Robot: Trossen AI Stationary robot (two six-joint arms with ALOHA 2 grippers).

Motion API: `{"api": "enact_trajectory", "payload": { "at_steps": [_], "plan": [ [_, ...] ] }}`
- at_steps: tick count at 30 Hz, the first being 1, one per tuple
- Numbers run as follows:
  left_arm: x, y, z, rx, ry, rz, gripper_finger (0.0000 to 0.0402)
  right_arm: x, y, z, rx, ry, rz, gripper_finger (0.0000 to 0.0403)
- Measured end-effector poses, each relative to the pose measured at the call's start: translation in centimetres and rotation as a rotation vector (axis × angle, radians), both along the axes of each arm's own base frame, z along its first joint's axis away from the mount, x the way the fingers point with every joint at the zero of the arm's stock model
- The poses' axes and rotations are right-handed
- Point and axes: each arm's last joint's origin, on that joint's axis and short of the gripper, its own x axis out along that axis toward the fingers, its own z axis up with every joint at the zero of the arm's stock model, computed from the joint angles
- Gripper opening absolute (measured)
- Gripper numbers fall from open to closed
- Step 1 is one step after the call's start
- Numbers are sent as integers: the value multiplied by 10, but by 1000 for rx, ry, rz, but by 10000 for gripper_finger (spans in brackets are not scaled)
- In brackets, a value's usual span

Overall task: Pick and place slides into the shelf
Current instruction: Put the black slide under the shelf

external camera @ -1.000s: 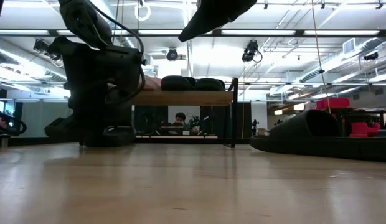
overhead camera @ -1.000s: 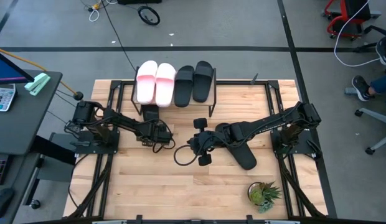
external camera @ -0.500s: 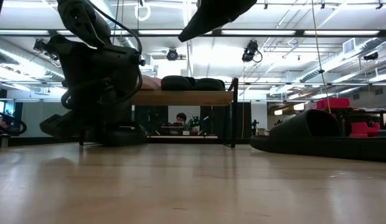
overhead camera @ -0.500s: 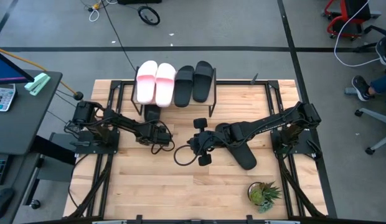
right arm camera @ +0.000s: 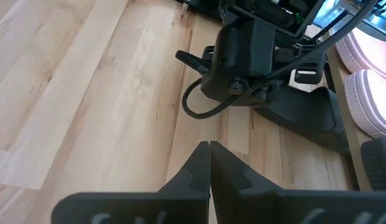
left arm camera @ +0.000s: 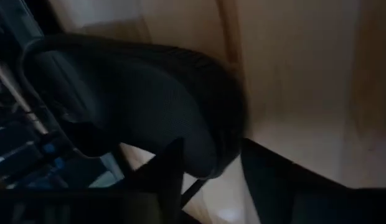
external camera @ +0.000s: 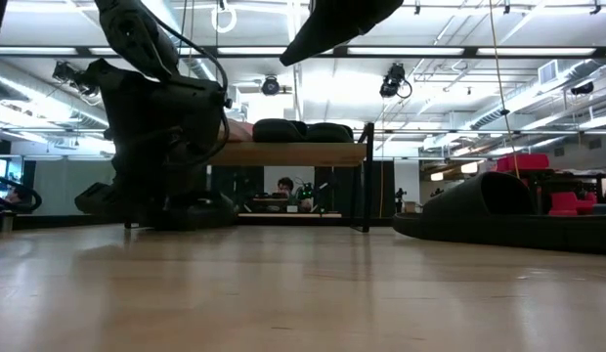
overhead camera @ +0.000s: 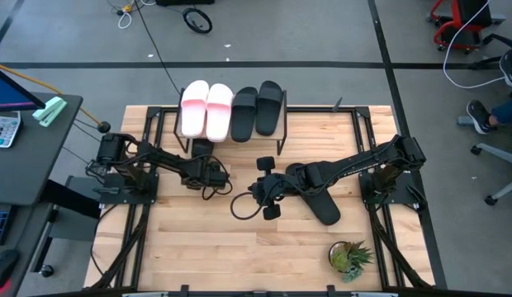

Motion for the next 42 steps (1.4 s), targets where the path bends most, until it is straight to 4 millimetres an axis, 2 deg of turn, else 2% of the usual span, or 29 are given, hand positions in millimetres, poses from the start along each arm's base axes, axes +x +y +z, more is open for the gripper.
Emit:
{"api": "enact_trajectory", "payload": {
  "at_steps": [5, 10, 17, 22, 25, 29, 31, 33, 37, 40, 42],
  "plan": [
    [2, -8, 5, -126, -41, 95, 222, 0, 0, 0, 0, 0, 0, 5],
    [12, -27, 25, -141, -56, 109, 252, 0, 0, 0, -1, 0, 0, 5],
    [39, -75, 61, -385, -232, 123, 247, -4, 1, 0, -136, 36, 24, 5],
    [45, -109, 84, -455, -282, 52, 234, -26, 17, -15, -124, 221, -95, 4],
    [39, -121, 98, -421, -207, -25, 229, -51, 36, -24, -82, 365, -188, 3],
    [24, -125, 119, -230, -207, 70, 227, -79, 73, -28, 4, 431, -256, 5],
    [12, -122, 133, -63, -264, 114, 228, -90, 93, -28, 34, 427, -220, 7],
    [6, -122, 146, 13, -427, 148, 228, -100, 110, -28, 34, 421, -173, 7],
    [-15, -126, 175, -124, -605, 214, 224, -117, 127, -29, -17, 443, -110, 8],
    [-34, -131, 189, -210, -699, 264, 218, -122, 126, -29, 7, 461, -188, 9],
    [-48, -133, 201, -262, -765, 279, 215, -124, 119, -31, 80, 543, -275, 10]
  ]
}}
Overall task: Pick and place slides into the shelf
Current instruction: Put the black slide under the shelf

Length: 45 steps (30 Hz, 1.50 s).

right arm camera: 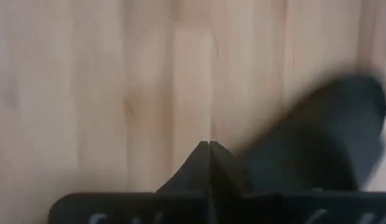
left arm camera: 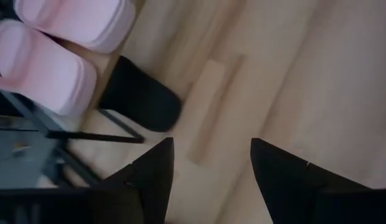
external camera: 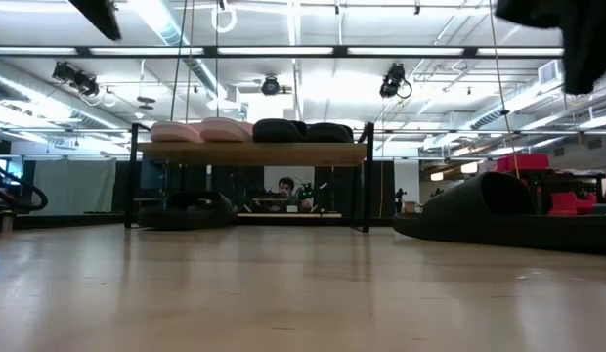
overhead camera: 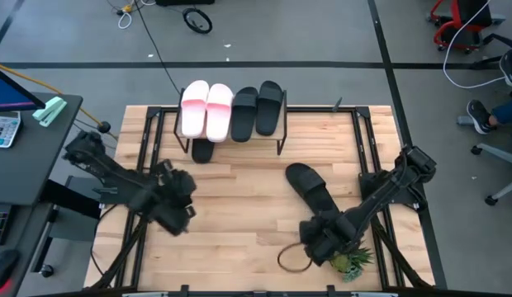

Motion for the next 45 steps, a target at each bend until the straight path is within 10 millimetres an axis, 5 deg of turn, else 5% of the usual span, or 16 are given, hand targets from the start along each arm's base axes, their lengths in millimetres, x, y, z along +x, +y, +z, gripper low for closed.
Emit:
{"api": "enact_trajectory", "payload": {
  "at_steps": [7, 14, 27, 45],
  "plan": [
    [-44, -13, 23, -172, -181, -32, 207, -5, -25, -5, 0, 230, -83, 28],
    [-63, -23, 29, -270, -254, -34, 211, 2, -49, -17, 96, 358, -179, 59],
    [-68, -28, 30, -217, -333, -78, 200, -17, -48, -67, 166, 461, 3, 125],
    [-62, -23, 31, -143, -320, -114, 196, -28, -54, -98, 187, 440, 7, 133]
  ]
}}
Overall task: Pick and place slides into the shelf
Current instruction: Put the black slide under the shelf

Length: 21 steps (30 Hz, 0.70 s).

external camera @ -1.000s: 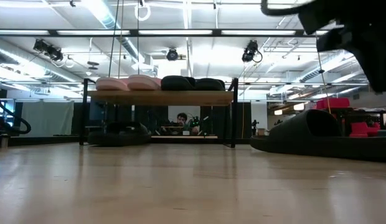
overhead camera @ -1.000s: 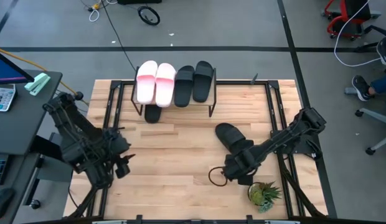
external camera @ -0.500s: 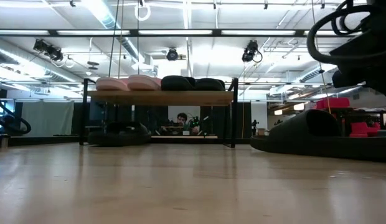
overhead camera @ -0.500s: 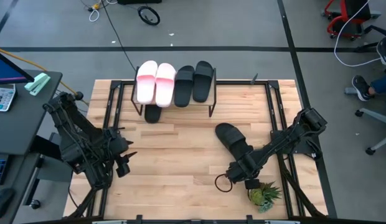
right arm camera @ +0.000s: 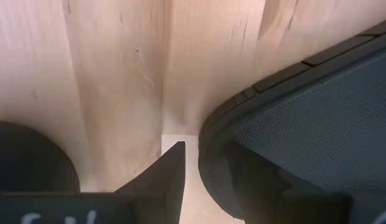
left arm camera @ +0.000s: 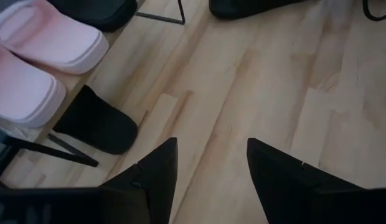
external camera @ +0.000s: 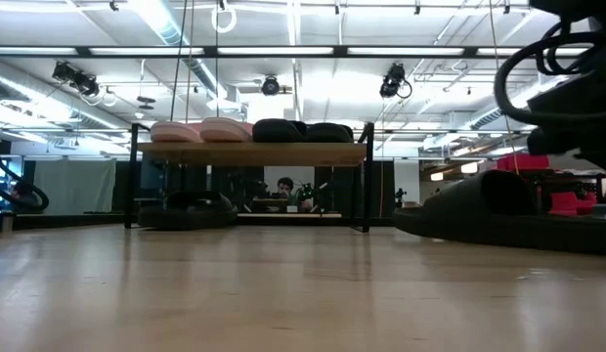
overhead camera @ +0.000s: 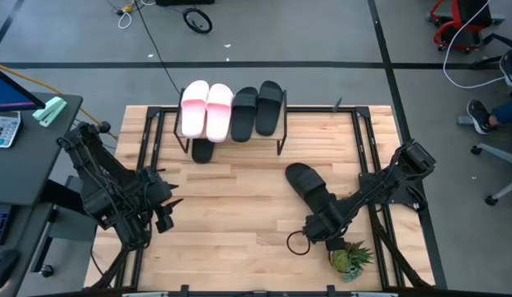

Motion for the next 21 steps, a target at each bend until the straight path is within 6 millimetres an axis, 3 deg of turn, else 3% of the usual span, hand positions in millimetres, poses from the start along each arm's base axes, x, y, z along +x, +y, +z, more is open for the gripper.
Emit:
{"api": "enact_trajectory", "payload": {
  "at_steps": [6, 12, 16, 21],
  "plan": [
    [0, 0, 0, 14, -13, -1, 198, 4, -2, -2, -16, -39, -3, 101],
    [0, 0, 0, 40, 2, -28, 204, 6, -1, -2, -5, -71, -44, 19],
    [0, 0, 0, 48, 3, -33, 198, 8, 0, -1, -19, -82, -137, 11],
    [0, 0, 0, 37, -7, -20, 193, 33, 9, 28, -68, -229, -240, 5]
  ]
}}
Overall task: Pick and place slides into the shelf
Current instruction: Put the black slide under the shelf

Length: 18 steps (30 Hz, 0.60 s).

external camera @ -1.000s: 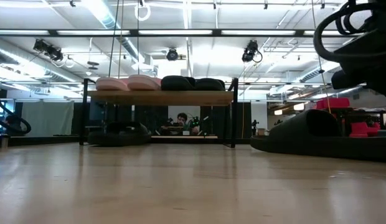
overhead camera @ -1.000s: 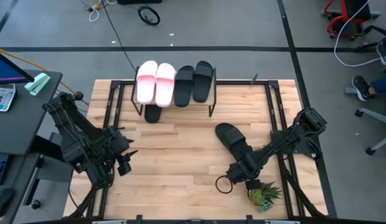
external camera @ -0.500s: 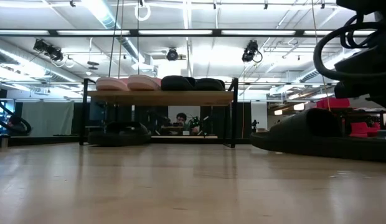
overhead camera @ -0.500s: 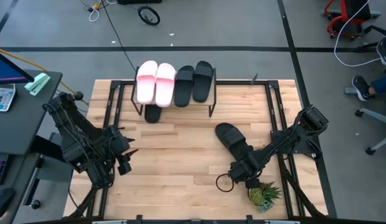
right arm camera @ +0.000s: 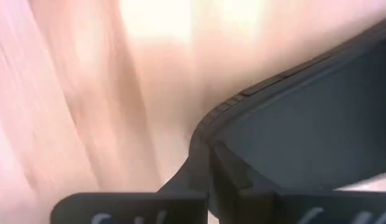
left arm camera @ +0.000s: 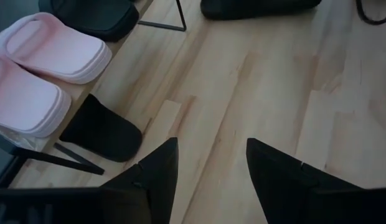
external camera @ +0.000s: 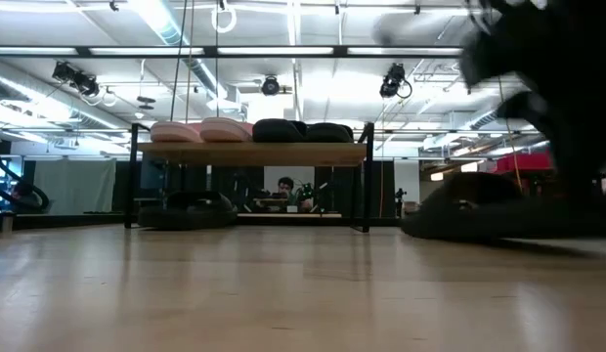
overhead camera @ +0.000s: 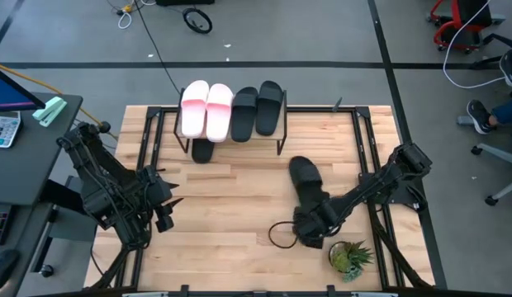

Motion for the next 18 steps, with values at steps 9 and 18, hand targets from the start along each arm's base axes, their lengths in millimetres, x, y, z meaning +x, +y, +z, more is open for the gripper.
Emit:
{"api": "enact_trajectory", "payload": {
  "at_steps": [9, 18],
  "plan": [
    [-1, -1, 0, 23, 14, -29, 201, 57, 15, 79, 11, -518, -86, 1],
    [-4, -4, -1, 10, 33, -57, 193, 94, 12, 74, 54, -718, -68, 0]
  ]
}}
